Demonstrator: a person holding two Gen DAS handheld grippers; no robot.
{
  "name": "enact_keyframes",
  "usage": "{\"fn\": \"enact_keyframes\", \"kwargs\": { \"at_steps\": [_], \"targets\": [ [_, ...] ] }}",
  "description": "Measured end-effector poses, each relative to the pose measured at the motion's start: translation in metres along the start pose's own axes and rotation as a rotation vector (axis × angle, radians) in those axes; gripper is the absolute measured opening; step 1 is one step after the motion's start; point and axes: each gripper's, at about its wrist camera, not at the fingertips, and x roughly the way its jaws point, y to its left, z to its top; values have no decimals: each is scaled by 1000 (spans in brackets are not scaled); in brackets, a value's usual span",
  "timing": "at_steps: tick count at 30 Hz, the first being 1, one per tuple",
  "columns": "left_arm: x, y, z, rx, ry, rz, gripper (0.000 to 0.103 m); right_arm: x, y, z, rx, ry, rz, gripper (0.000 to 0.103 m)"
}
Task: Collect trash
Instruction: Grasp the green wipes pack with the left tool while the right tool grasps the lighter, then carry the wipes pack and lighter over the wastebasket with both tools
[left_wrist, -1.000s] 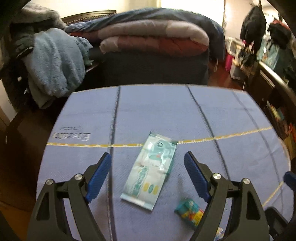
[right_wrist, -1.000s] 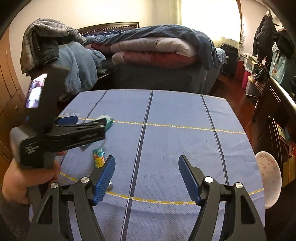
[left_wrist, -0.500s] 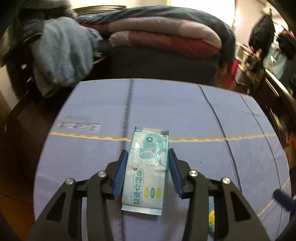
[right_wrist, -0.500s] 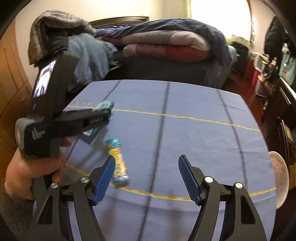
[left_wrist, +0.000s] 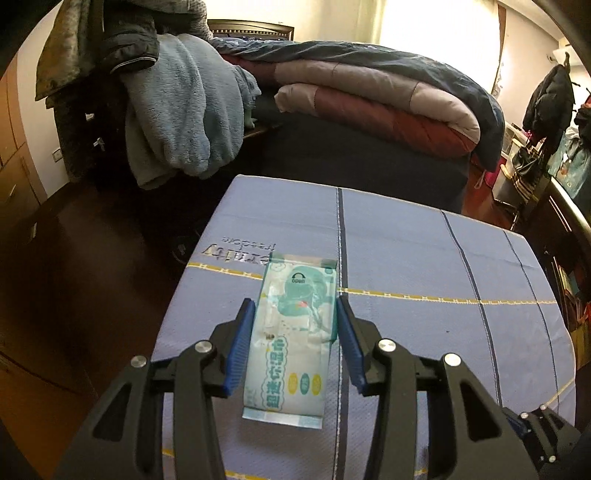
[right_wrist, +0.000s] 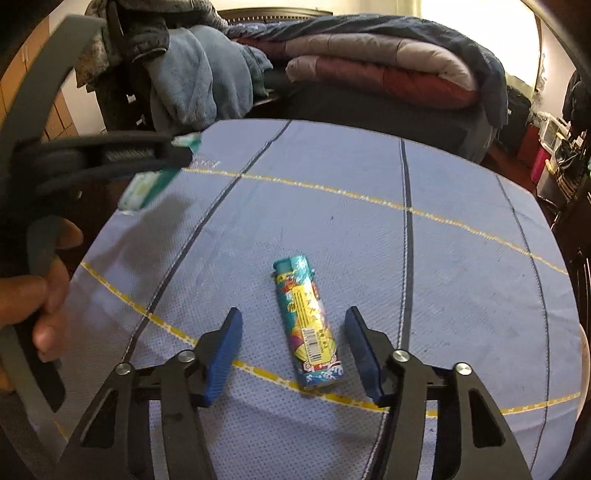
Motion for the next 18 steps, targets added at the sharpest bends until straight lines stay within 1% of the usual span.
{"fn": "enact_keyframes", "kwargs": {
  "at_steps": [1, 2, 3, 4, 5, 9, 12, 18],
  "targets": [
    [-1, 1, 0, -5, -3, -1, 45, 0, 1, 0, -7, -2, -10, 51],
    [-2, 1, 1, -7, -4, -2, 45, -1, 1, -1, -10, -6, -18, 43],
    [-2, 1, 1, -7, -5, -4, 45, -1, 1, -1, -13, -10, -20, 37],
    [-3, 0, 1, -7, -8, -5, 45, -2, 1, -1, -17, -12, -16, 24],
    [-4, -1, 2, -7, -8, -7, 45, -3, 1, -1, -20, -12, -11, 22],
    [-9, -13, 3, 8, -13, -22, 45, -7, -5, -2, -4, -12, -1, 22],
    [-14, -24, 2, 26, -18, -32, 45, -17, -15, -3, 17, -30, 2, 22],
    [-30, -59, 2, 68, -38, -78, 45, -40, -50, -9, 89, -62, -14, 22]
  ]
}}
